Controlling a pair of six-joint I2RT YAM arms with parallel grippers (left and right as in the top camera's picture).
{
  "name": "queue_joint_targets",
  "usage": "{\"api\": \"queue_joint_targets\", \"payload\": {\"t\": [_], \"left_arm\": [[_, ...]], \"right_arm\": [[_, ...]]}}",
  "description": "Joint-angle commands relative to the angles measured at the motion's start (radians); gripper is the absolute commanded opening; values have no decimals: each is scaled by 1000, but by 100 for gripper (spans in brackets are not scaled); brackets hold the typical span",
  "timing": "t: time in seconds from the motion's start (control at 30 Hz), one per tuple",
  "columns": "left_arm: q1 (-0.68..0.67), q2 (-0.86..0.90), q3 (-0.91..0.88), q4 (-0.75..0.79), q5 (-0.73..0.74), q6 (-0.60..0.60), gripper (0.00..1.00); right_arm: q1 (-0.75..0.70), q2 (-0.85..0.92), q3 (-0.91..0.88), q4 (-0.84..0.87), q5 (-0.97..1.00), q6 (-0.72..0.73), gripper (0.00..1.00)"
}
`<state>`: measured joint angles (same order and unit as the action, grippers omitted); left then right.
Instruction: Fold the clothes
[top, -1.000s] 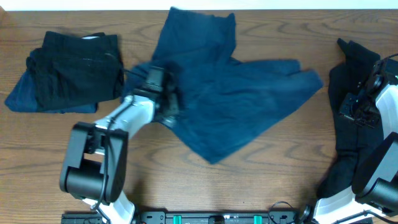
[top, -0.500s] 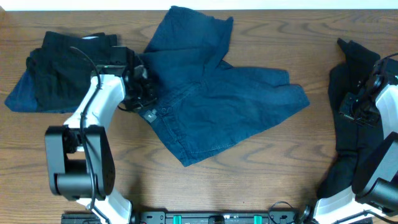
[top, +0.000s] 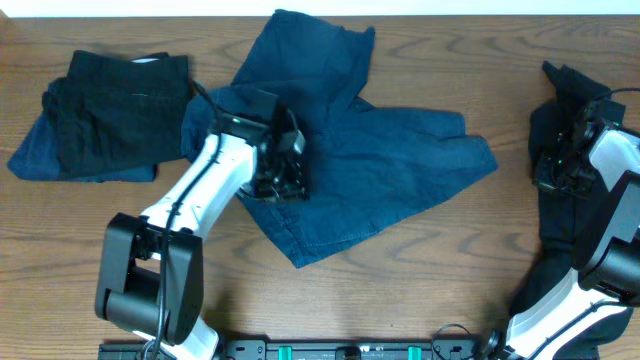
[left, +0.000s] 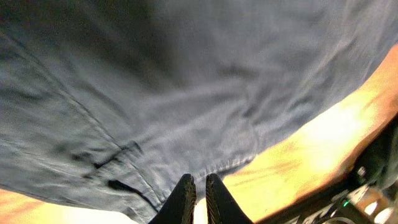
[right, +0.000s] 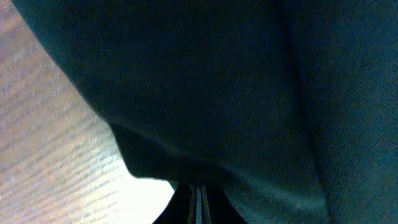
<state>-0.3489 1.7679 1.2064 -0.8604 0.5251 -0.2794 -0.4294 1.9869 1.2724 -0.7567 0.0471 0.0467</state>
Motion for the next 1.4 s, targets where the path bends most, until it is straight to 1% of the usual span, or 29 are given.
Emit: {"api": "queue_joint_targets", "payload": {"t": [0.0, 0.17, 0.3, 0.4, 0.43, 0.5, 0.53, 0.6, 0.67, 0.7, 0.73, 0.77, 0.8, 0.93, 1.0, 1.07, 1.2, 1.3, 1.37], "left_arm": [[-38, 18, -25, -3, 13, 17, 10], [-88, 18, -27, -10, 13, 16, 10], [-124, 18, -27, -8, 13, 16, 11], [-145, 18, -27, -1, 13, 16, 11], [-149, 18, -28, 1, 9, 16, 11], [-155, 18, -27, 0, -16, 9, 11], [-155, 18, -27, 0, -41, -10, 11], [-155, 18, -27, 1, -75, -49, 11], [-155, 18, -27, 1, -90, -60, 12], [-155, 18, -28, 0, -94, -63, 22], [-155, 18, -27, -2, -97, -69, 26], [-155, 18, -28, -4, -100, -80, 27], [-155, 18, -28, -7, -100, -94, 27], [-155, 18, -41, -8, -104, -105, 29], [-155, 18, -57, -7, -136, -127, 30], [-155, 18, -83, -5, -173, -151, 31], [-155, 18, -134, 13, -179, -157, 31], [-155, 18, -151, 13, -179, -157, 32], [-155, 18, -154, 12, -179, -157, 32]], "right_arm": [[-19, 90, -15, 62, 81, -14, 6], [-79, 98, -7, 142, 209, 14, 9], [-170, 98, 51, 161, 211, 45, 13], [-244, 98, 130, 124, 195, 90, 15], [-262, 98, 158, 111, 169, 89, 16], [-291, 98, 223, 75, 69, 87, 26], [-302, 98, 266, 51, -15, 83, 30], [-304, 98, 326, 19, -169, 39, 32], [-291, 98, 380, -17, -333, -23, 36], [-274, 98, 406, -39, -420, -53, 39], [-257, 98, 420, -59, -472, -77, 41], [-236, 98, 429, -83, -510, -106, 44], [-211, 98, 430, -109, -532, -139, 49], [-100, 107, 416, -206, -528, -244, 64], [-39, 114, 398, -224, -510, -282, 70], [23, 124, 375, -217, -469, -288, 77], [128, 149, 327, -149, -401, -286, 79], [186, 160, 287, -55, -356, -241, 79], [220, 161, 248, 15, -346, -218, 84]]}}
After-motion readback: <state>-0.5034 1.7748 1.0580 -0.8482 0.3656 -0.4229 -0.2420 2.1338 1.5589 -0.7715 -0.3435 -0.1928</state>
